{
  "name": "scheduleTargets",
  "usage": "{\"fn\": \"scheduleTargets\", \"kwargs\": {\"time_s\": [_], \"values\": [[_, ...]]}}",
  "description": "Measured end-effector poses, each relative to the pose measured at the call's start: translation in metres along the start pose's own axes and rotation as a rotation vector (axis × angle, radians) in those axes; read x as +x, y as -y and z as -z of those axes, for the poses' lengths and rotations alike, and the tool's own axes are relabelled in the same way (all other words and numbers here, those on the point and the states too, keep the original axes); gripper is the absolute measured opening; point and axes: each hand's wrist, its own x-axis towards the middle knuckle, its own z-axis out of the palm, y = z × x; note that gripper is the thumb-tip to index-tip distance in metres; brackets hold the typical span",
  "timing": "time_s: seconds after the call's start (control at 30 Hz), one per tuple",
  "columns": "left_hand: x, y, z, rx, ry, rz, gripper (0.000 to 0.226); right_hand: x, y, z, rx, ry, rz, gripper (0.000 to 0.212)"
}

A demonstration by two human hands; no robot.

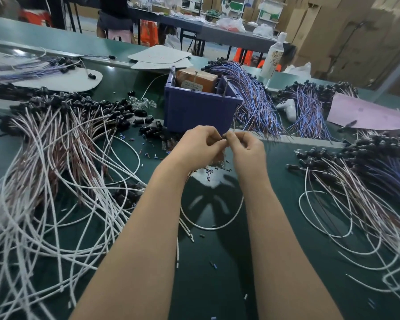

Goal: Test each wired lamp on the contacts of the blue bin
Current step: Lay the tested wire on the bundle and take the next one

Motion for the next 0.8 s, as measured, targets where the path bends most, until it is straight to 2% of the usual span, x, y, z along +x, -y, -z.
{"fn": "scheduleTargets", "kwargs": {"time_s": [0.1, 0.17, 0.23, 0.33, 0.43, 0.53, 0.63, 0.73, 0.8], "values": [[-0.005, -0.003, 0.006, -0.021, 0.133, 0.023, 0.012, 0.010, -0.003, 0.021, 0.209, -0.143, -0.193, 0.019], [-0.006, -0.010, 0.010, -0.131, 0.046, 0.002, 0.009, 0.010, -0.007, 0.026, 0.194, -0.156, -0.180, 0.021], [-0.003, -0.019, 0.015, -0.168, -0.065, -0.030, 0.008, 0.006, -0.008, 0.016, 0.092, -0.092, -0.087, 0.016], [0.000, -0.021, 0.018, -0.080, -0.145, 0.000, 0.015, 0.002, -0.008, 0.002, -0.101, 0.048, -0.021, 0.007], [0.000, -0.013, 0.018, -0.028, -0.215, 0.066, 0.021, 0.002, -0.011, -0.001, -0.198, 0.144, 0.007, 0.018], [0.000, -0.010, 0.016, -0.026, -0.198, 0.102, 0.019, 0.002, -0.016, 0.000, -0.463, 0.151, 0.019, 0.025], [0.000, -0.007, 0.015, -0.048, -0.141, 0.130, 0.018, 0.004, -0.022, 0.000, -0.735, 0.190, -0.042, 0.020], [0.000, -0.005, 0.013, -0.043, -0.125, 0.120, 0.019, 0.003, -0.023, -0.001, -0.770, 0.189, -0.071, 0.014], [-0.001, -0.003, 0.011, -0.070, -0.120, 0.113, 0.018, 0.004, -0.022, 0.000, -0.700, 0.136, -0.017, 0.013]]}}
